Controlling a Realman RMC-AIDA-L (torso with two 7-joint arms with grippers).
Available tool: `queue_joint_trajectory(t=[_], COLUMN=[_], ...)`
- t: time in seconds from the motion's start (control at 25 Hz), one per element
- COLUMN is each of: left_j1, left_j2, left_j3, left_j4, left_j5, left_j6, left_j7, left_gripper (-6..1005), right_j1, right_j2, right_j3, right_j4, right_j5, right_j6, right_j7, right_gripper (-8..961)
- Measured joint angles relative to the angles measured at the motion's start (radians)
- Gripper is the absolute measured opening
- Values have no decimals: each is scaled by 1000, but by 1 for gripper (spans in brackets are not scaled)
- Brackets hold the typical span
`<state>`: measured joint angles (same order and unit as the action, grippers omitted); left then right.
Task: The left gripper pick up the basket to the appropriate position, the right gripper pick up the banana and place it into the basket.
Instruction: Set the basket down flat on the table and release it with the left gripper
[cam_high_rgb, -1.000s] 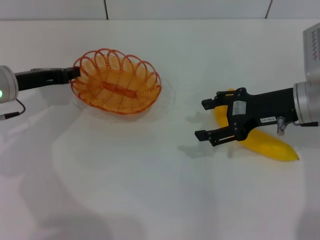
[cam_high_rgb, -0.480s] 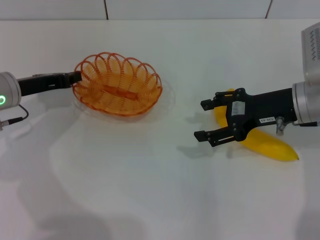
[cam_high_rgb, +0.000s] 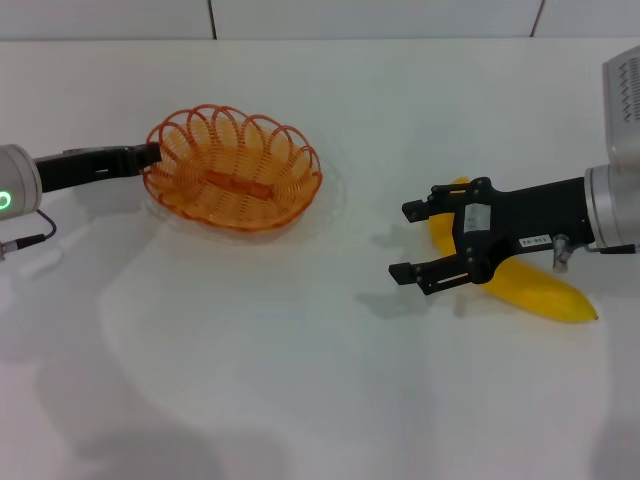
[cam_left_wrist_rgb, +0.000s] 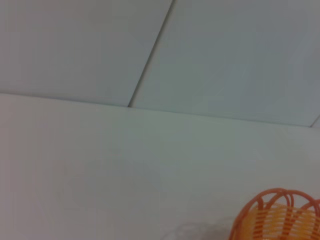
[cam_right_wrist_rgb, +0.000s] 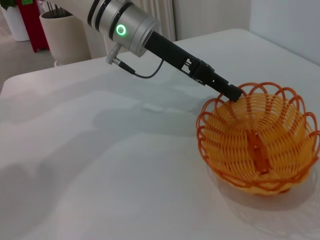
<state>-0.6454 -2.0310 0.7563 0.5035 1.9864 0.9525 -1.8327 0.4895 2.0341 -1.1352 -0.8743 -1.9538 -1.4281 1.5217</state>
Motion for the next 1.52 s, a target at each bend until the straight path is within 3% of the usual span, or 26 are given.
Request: queue_joint_trajectory(t=[0.68,1.0,1.2,1.52], left_j1=[-6,-6,-6,-2], left_j2=[1,0,0,-1], left_j3=[9,9,9,9], left_j4=[0,0,0,7], left_j5=[0,0,0,0], left_j6=[0,0,1,10], left_j7=[10,19,24,51], left_gripper=[54,165,352,511], right_j1=[1,3,3,1], right_j2=[0,0,0,0], right_j3=[-2,-3,-3,-3], right_j4=[2,2,2,1], right_j5=[-2,-2,-2,-2], right_j6=[0,-3,-4,-7], right_j7=[10,12,12,12], right_gripper=[879,879,879,879])
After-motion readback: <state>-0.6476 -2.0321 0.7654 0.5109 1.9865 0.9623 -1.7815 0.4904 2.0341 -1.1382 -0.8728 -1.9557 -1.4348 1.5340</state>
